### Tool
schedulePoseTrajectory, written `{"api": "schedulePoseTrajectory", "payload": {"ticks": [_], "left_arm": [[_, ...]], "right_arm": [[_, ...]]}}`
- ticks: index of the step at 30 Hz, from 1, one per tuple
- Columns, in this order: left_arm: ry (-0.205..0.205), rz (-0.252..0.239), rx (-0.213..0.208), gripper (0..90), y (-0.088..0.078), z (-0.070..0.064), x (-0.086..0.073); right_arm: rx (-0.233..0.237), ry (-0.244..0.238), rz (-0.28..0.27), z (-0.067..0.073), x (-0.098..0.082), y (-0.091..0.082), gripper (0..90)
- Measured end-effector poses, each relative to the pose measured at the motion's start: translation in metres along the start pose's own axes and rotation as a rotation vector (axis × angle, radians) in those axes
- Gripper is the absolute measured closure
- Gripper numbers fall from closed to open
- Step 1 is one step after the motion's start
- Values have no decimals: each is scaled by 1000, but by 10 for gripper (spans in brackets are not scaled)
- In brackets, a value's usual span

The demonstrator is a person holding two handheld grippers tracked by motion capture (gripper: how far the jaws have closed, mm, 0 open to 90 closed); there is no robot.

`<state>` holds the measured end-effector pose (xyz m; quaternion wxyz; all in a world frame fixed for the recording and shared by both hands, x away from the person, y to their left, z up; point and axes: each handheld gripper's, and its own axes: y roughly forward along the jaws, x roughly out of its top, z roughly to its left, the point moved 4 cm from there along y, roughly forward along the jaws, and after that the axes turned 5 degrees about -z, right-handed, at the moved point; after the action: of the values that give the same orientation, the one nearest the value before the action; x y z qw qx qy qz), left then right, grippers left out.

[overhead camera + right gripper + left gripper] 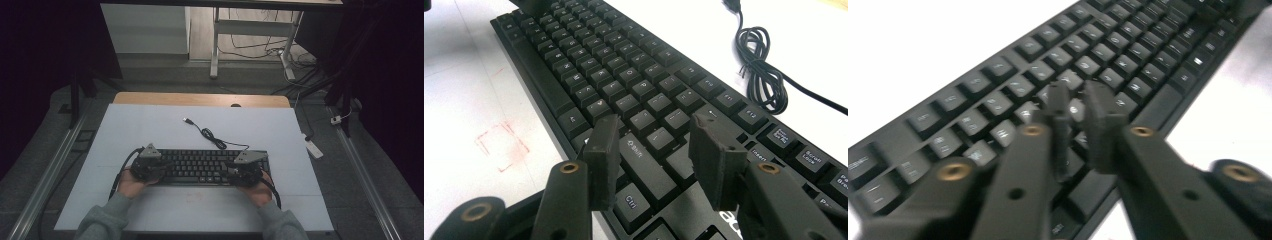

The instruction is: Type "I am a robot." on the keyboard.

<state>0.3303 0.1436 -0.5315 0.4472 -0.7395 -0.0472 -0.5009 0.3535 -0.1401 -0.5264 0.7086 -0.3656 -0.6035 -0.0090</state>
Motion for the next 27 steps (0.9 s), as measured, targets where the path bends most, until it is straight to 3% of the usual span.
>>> {"api": "schedulePoseTrajectory", "payload": {"ticks": [2,12,27], "left_arm": [[14,3,-6,886,3,-4,1],[41,30,-19,888,15,-14,1],[50,49,-18,885,23,-17,0]], "right_arm": [[-1,-3,4,0,0,0,559],[-3,-5,8,0,-1,1,559],[-6,-6,15,0,-1,1,559]]}}
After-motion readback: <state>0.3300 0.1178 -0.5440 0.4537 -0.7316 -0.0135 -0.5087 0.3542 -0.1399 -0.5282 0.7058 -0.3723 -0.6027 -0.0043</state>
